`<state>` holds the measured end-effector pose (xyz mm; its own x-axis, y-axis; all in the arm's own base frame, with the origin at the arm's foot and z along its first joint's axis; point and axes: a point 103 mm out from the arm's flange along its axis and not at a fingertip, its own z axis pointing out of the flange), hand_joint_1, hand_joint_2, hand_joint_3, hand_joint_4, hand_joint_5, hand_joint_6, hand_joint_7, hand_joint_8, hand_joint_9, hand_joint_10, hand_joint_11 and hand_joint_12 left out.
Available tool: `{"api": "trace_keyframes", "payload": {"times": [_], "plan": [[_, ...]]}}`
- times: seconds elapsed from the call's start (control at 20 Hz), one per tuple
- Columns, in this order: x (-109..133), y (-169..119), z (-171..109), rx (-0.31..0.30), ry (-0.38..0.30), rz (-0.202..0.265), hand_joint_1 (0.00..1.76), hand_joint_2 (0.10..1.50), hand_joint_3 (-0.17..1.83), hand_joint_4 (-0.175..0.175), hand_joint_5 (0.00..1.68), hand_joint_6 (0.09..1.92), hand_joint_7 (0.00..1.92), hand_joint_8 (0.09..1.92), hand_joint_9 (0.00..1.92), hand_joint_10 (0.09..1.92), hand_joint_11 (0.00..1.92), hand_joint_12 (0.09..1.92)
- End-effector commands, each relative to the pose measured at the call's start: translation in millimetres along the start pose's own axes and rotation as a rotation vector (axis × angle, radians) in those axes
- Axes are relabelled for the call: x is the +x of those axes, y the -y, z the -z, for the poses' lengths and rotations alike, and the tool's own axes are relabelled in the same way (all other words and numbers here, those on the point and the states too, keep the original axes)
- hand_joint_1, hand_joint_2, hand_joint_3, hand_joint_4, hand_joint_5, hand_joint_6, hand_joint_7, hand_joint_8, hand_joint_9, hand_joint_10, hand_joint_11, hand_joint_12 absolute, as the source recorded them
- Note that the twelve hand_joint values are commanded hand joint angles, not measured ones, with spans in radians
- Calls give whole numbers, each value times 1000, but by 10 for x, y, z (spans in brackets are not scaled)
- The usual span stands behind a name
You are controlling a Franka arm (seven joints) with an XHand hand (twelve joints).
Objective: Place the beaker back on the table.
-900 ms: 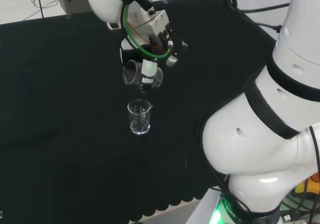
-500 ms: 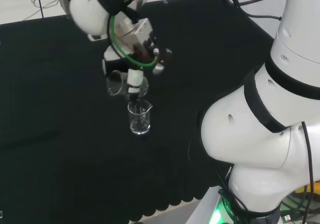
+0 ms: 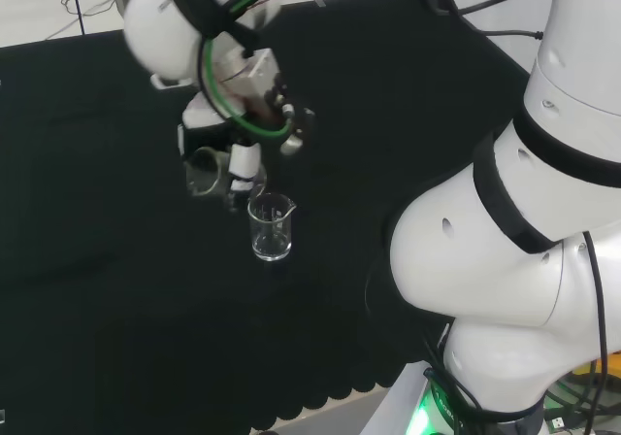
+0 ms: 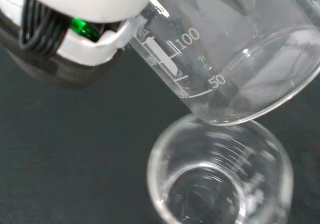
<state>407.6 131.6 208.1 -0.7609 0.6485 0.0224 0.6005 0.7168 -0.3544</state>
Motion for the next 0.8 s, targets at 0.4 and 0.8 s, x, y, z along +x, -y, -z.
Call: {"api": "trace_keyframes", "payload": {"times": [0.4, 0.8], "plan": [[-1220, 716, -453, -216, -231, -289, 1306, 635, 720, -175, 1226, 757, 1279, 730, 1737, 87, 1360, 689], [-1326, 690, -582, -301, -293, -310, 1305, 638, 718, -175, 1223, 762, 1276, 735, 1735, 87, 1357, 691]]}}
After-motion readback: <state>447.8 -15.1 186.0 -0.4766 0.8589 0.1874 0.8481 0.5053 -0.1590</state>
